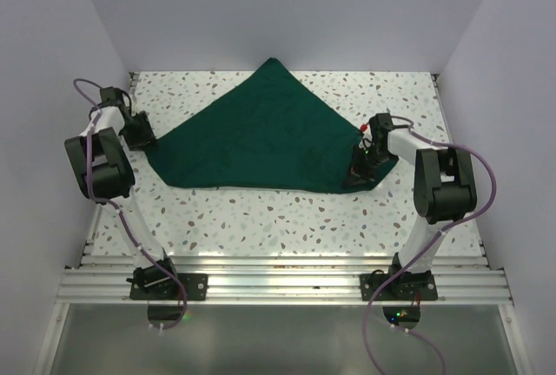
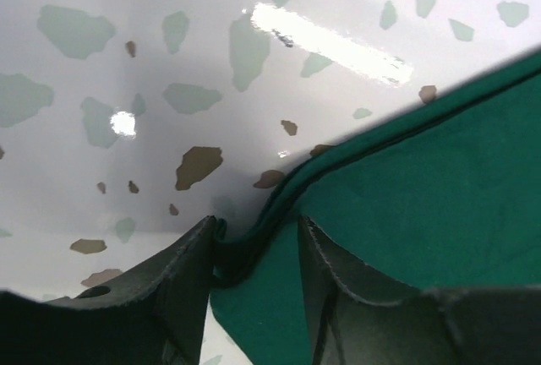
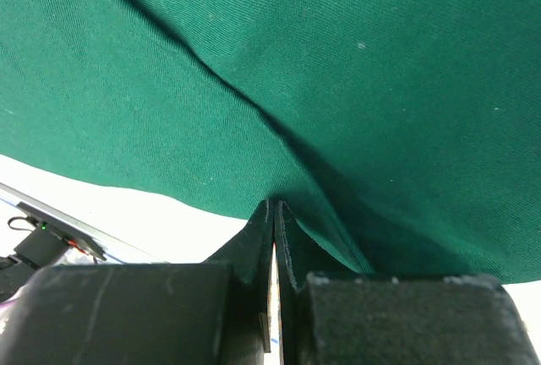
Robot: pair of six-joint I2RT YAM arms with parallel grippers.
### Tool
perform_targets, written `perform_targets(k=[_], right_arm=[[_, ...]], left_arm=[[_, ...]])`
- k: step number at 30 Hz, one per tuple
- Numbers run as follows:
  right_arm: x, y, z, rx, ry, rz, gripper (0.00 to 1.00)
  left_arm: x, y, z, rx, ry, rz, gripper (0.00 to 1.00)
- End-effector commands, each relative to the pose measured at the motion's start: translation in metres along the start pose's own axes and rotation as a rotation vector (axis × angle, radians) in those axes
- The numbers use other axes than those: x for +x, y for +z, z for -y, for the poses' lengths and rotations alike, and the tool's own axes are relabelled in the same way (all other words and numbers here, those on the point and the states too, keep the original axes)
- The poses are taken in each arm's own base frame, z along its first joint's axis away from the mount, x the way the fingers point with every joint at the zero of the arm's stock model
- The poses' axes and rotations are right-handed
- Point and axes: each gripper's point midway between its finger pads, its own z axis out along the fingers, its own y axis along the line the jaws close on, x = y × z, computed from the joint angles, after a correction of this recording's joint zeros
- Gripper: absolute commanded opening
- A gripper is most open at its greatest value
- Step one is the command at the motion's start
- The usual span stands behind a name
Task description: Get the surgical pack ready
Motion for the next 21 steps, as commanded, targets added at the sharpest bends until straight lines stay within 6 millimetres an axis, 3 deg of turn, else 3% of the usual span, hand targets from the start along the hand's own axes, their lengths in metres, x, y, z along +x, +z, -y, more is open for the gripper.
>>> perform_targets(k=[1,5,10,15,19,21], right_arm=[[-0.009,-0.004,-0.008,-0.024,-0.007,0.019,0.0],[-0.01,-0.002,-0.009,-0.026,-0.005,0.015,0.0],[-0.009,0.004,-0.011,-0.008,-0.019,-0.006,0.0],[-0.011,0.009,-0.009,0.024,-0.01,-0.018,0.0],[-0.013,0.013,-0.001,0.066,0.004,-0.027,0.0],[-0.012,0.015,0.003,0.086,0.014,-0.036,0.0]], left_arm=[[0.052,0.033,0.012,0.072,-0.013,-0.165,0.46],[0.049,0.023,0.014,0.07,-0.025,-0.15,0.22],[0.044,0.004,0.017,0.059,-0.037,-0.141,0.0],[0.027,-0.028,0.043,0.146,-0.058,-0.074,0.0],[0.015,-0.057,0.076,0.235,-0.068,-0.03,0.0],[0.011,-0.078,0.105,0.323,-0.061,-0.006,0.0]])
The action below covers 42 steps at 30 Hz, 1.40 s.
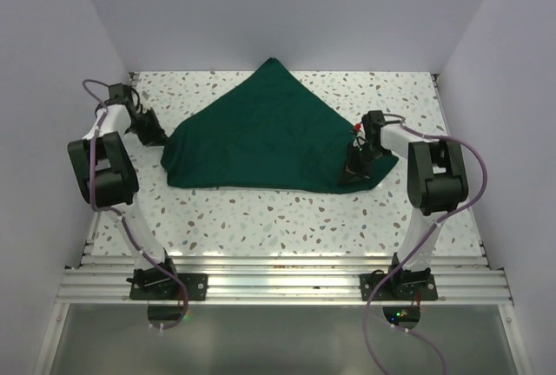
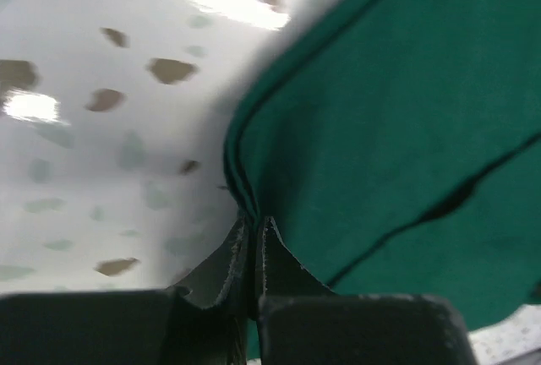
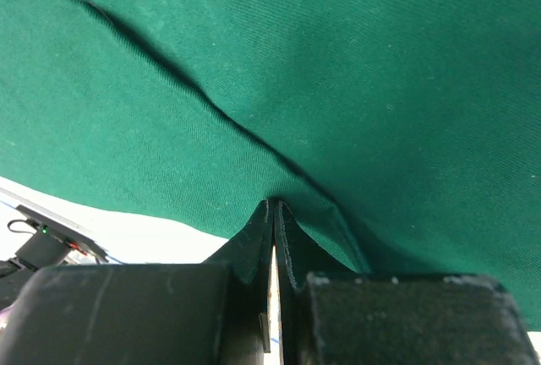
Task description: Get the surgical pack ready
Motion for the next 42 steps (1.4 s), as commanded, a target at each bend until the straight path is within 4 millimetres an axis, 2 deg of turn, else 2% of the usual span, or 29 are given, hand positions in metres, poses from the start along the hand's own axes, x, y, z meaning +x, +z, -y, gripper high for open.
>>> perform_targets(k=[1,4,6,7,9,10,12,13,14,15,16,17,18,19,20,22,23,26,27,29,42], right_arm=[[-0.005,0.002,0.013,0.081,0.022,0.002,0.0],[-0.004,0.005,0.018,0.101,0.028,-0.008,0.0],[-0.004,0.008,0.019,0.106,0.032,-0.019,0.0],[-0.004,0.008,0.019,0.11,0.033,-0.019,0.0],[-0.006,0.007,0.019,0.113,0.032,-0.015,0.0],[-0.007,0.006,0.019,0.115,0.032,-0.011,0.0],[-0.008,0.005,0.019,0.118,0.028,-0.009,0.0],[-0.008,0.005,0.019,0.118,0.03,-0.008,0.0],[-0.007,0.005,0.019,0.118,0.027,-0.01,0.0],[-0.007,0.006,0.019,0.116,0.028,-0.009,0.0],[-0.008,0.006,0.02,0.118,0.028,-0.008,0.0],[-0.008,0.006,0.019,0.117,0.026,-0.008,0.0],[-0.007,0.007,0.019,0.116,0.029,-0.012,0.0],[-0.007,0.007,0.019,0.115,0.027,-0.01,0.0],[-0.007,0.007,0.02,0.117,0.029,-0.011,0.0],[-0.006,0.008,0.019,0.11,0.03,-0.011,0.0],[-0.005,0.009,0.02,0.109,0.035,-0.016,0.0],[-0.006,0.009,0.02,0.112,0.033,-0.012,0.0],[-0.005,0.009,0.02,0.115,0.035,-0.015,0.0],[-0.005,0.009,0.02,0.115,0.032,-0.016,0.0],[0.0,0.012,0.02,0.119,0.029,-0.024,0.0]], left_arm=[[-0.008,-0.052,0.075,0.187,0.005,0.075,0.0],[-0.003,-0.074,0.141,0.301,0.061,0.112,0.0],[-0.001,-0.089,0.175,0.372,0.067,0.127,0.0],[0.004,-0.096,0.202,0.41,0.1,0.125,0.0],[0.011,-0.102,0.23,0.461,0.117,0.118,0.0],[0.023,-0.105,0.255,0.491,0.129,0.096,0.0],[0.035,-0.104,0.281,0.55,0.143,0.067,0.0],[0.05,-0.104,0.303,0.581,0.154,0.038,0.0],[0.055,-0.103,0.315,0.601,0.172,0.034,0.0],[0.063,-0.092,0.322,0.598,0.178,0.008,0.0],[0.073,-0.092,0.338,0.615,0.212,-0.008,0.0],[0.083,-0.078,0.343,0.615,0.216,-0.054,0.0],[0.089,-0.074,0.349,0.621,0.227,-0.072,0.0],[0.1,-0.075,0.364,0.638,0.258,-0.085,0.0],[0.105,-0.065,0.366,0.625,0.262,-0.105,0.0],[0.116,-0.062,0.383,0.645,0.284,-0.122,0.0],[0.121,-0.051,0.386,0.641,0.282,-0.143,0.0],[0.133,-0.042,0.401,0.652,0.304,-0.169,0.0],[0.138,-0.031,0.401,0.642,0.305,-0.19,0.0],[0.147,-0.021,0.403,0.637,0.312,-0.213,0.0],[0.181,0.017,0.405,0.618,0.334,-0.289,0.0]])
